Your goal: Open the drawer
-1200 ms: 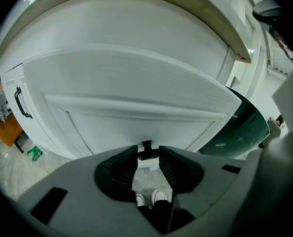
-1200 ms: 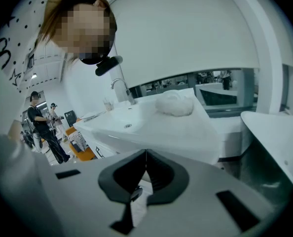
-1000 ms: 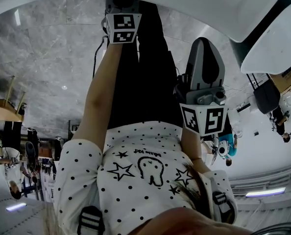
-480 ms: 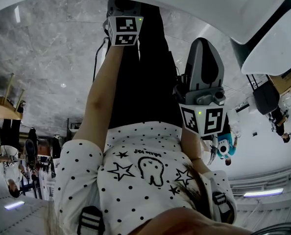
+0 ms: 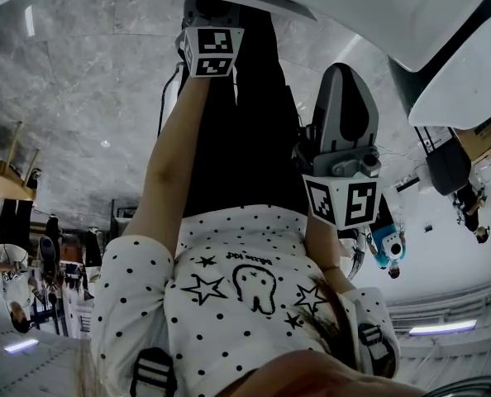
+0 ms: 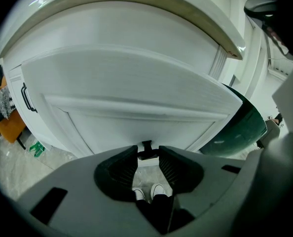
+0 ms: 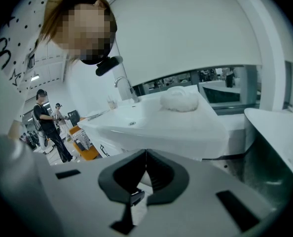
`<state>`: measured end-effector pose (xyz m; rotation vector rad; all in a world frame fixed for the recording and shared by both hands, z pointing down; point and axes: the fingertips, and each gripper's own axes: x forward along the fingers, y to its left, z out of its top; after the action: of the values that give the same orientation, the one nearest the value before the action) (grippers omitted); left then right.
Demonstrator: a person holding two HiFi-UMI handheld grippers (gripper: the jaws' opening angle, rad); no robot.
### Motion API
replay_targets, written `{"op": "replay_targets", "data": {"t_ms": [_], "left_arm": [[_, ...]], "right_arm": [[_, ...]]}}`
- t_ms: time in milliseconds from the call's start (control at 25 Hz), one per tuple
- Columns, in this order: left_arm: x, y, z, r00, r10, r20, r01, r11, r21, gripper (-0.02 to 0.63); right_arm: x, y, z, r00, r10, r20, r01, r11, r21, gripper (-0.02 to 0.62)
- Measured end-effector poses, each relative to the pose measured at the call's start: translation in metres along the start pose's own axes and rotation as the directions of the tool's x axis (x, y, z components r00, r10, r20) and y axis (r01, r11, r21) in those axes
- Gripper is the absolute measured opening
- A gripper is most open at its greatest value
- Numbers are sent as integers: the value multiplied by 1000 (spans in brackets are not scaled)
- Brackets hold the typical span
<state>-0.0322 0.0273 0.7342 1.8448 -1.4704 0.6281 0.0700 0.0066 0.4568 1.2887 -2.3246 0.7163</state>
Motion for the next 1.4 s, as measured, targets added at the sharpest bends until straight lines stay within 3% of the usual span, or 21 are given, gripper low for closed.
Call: {"op": "replay_targets", "data": {"t_ms": [1400], "left_arm": [[-13,0,-16,1000,-16,17,16,1000,-13,140]], "right_arm": [[6,19,-8,999,37,-16,-38,999,-20,14]]}}
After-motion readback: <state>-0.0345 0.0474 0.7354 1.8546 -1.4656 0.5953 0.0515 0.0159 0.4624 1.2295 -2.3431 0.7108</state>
